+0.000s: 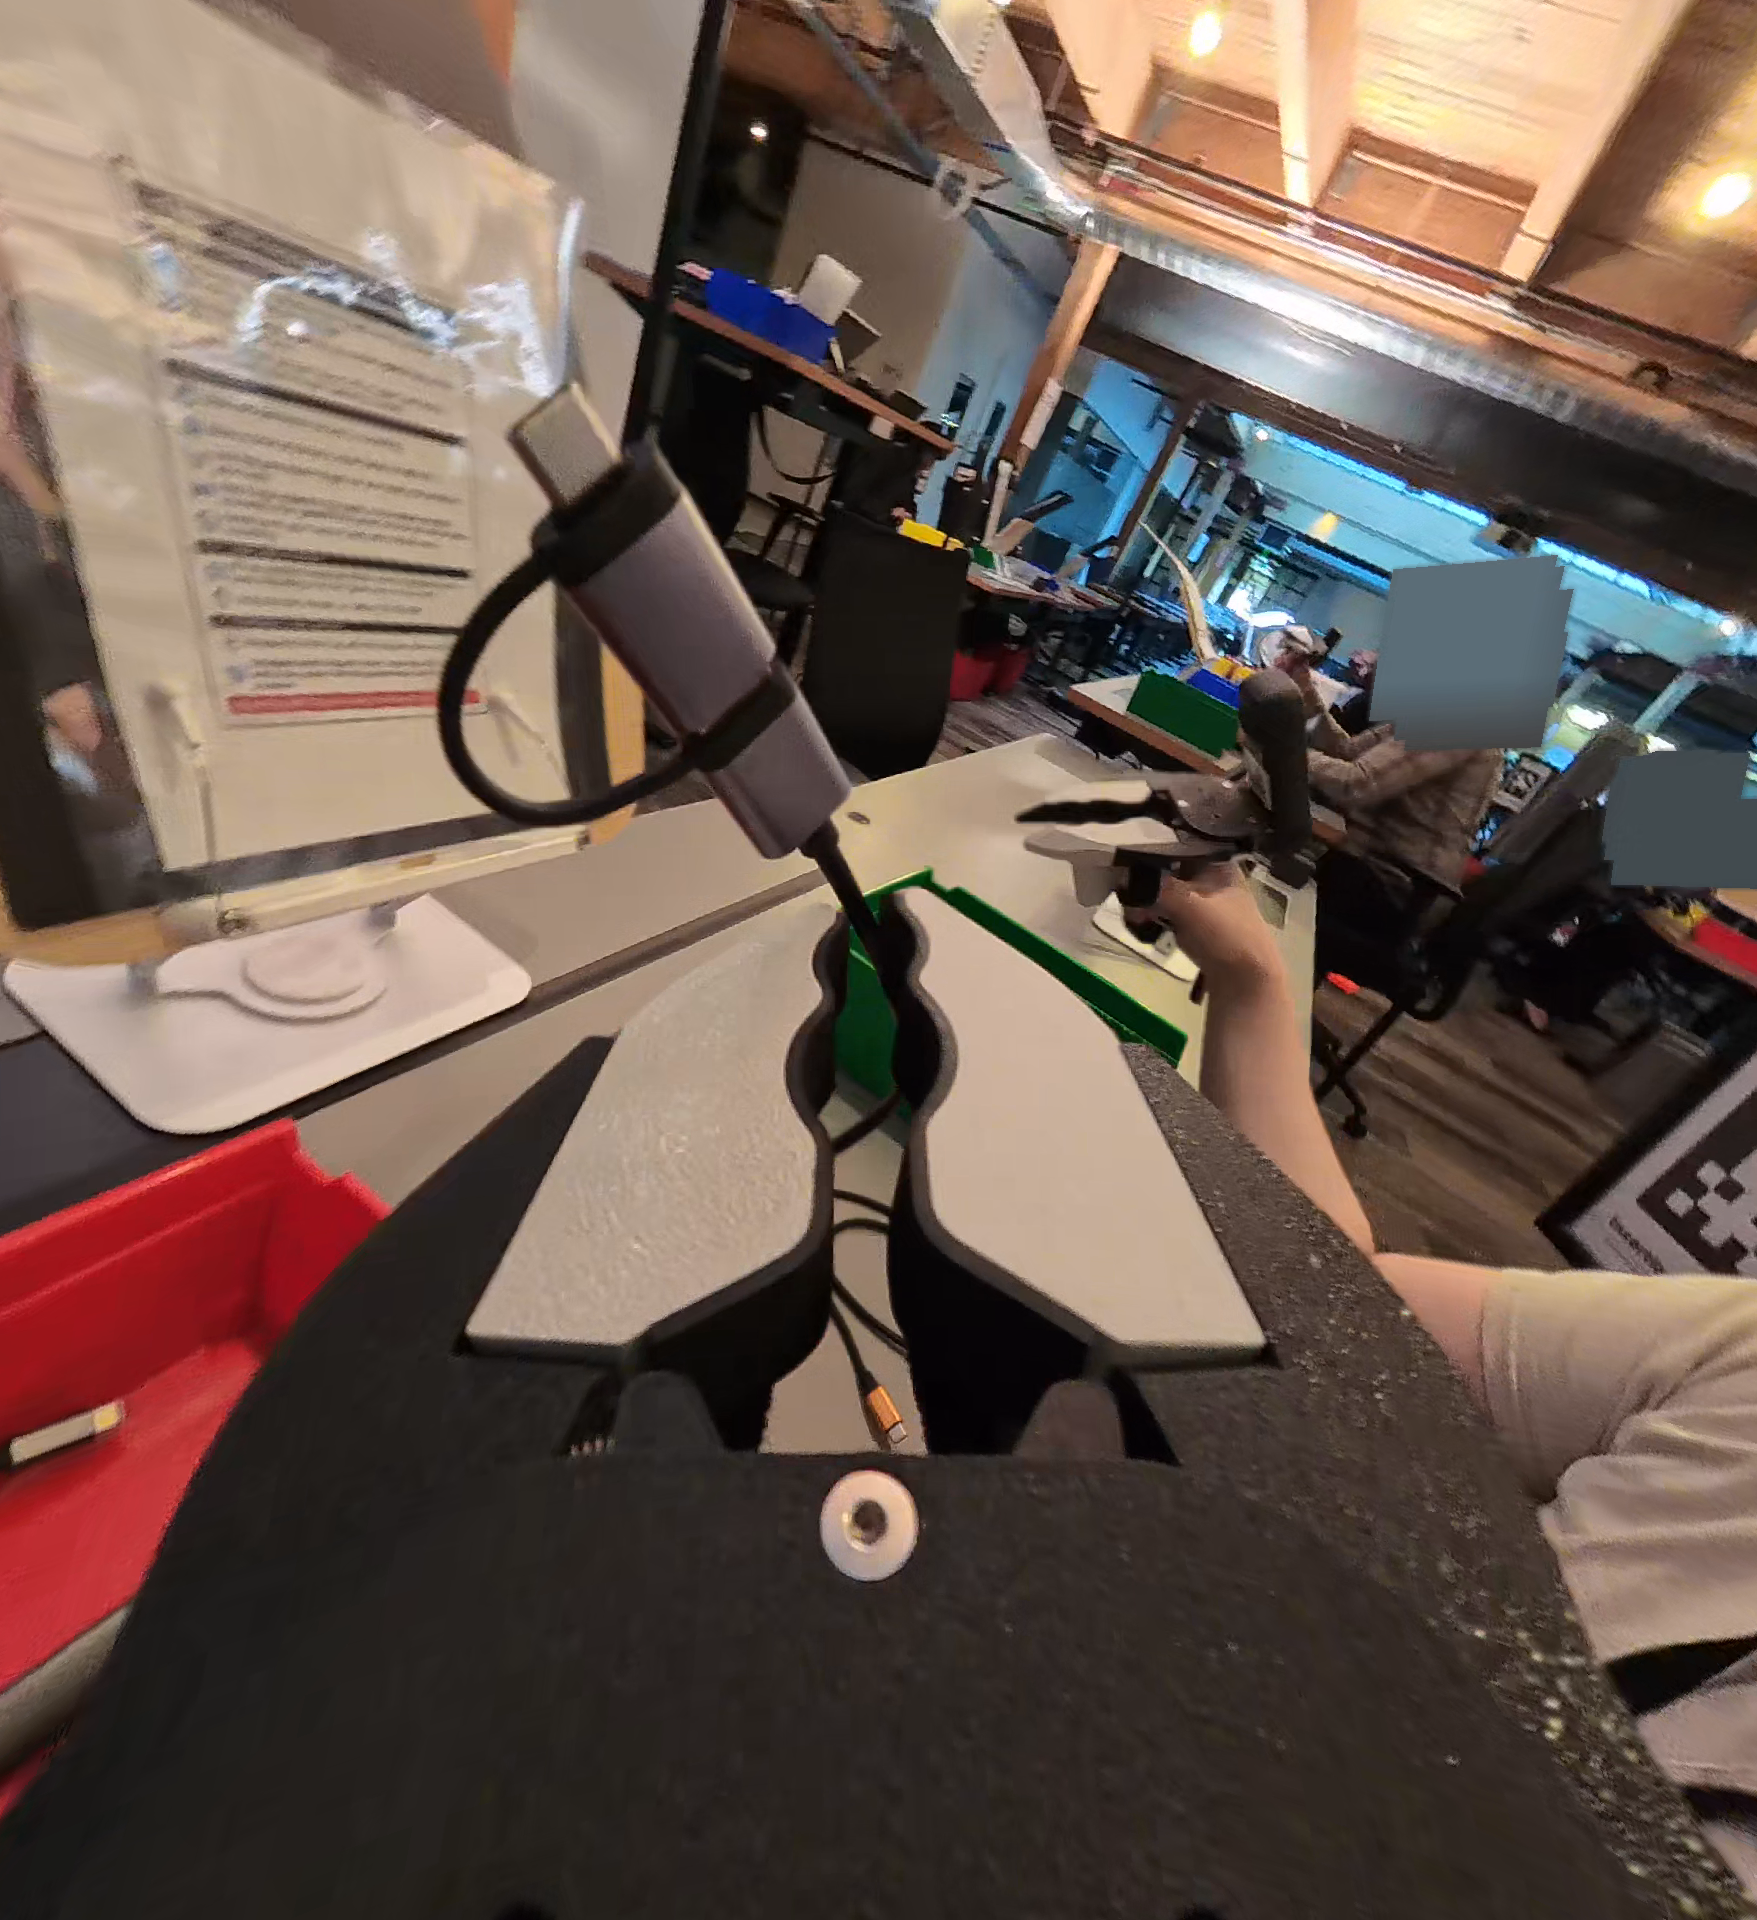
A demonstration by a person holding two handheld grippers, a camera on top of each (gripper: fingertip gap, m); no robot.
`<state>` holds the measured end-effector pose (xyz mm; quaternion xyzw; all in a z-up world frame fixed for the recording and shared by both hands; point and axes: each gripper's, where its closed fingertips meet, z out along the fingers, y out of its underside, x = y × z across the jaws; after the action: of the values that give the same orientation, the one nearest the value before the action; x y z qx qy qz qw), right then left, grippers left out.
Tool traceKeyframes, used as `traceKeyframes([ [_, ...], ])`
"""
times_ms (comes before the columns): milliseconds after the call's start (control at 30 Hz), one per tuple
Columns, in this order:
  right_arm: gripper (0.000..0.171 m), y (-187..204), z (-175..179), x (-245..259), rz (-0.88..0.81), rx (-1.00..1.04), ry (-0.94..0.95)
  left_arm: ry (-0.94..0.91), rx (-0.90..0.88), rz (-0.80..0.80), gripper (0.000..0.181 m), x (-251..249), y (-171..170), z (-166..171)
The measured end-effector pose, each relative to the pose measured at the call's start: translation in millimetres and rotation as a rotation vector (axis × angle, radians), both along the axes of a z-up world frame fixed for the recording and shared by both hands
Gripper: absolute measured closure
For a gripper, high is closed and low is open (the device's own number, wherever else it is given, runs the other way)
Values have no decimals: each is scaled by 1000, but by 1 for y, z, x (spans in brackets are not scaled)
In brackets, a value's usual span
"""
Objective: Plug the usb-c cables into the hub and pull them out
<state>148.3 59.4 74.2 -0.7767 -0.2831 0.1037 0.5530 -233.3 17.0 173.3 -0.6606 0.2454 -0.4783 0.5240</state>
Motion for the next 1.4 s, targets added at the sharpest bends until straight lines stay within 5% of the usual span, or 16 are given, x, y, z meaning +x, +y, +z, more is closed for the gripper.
traceKeyframes([
  [200,122,-40,43,-172,472,350,26,-31,89,-103,177,33,-26,21],
  [300,104,-64,37,-252,624,382,162,-13,126,-118,177,52,-34,25],
  [433,102,-83,-8,-322,715,264,194,38,164,-154,177,75,-47,25],
  [633,110,-65,-24,-323,604,219,196,91,157,-176,177,92,-51,17],
  [833,157,-67,-14,-309,687,124,333,76,129,-208,177,91,-50,16],
  [1067,161,-60,-43,-308,693,7,195,176,32,-153,175,94,-23,-12],
  [1300,161,-51,-59,-308,738,-253,451,408,-46,-23,115,85,12,-56],
  [1400,161,-44,-59,-301,723,-379,600,478,-86,5,117,78,19,-71],
])
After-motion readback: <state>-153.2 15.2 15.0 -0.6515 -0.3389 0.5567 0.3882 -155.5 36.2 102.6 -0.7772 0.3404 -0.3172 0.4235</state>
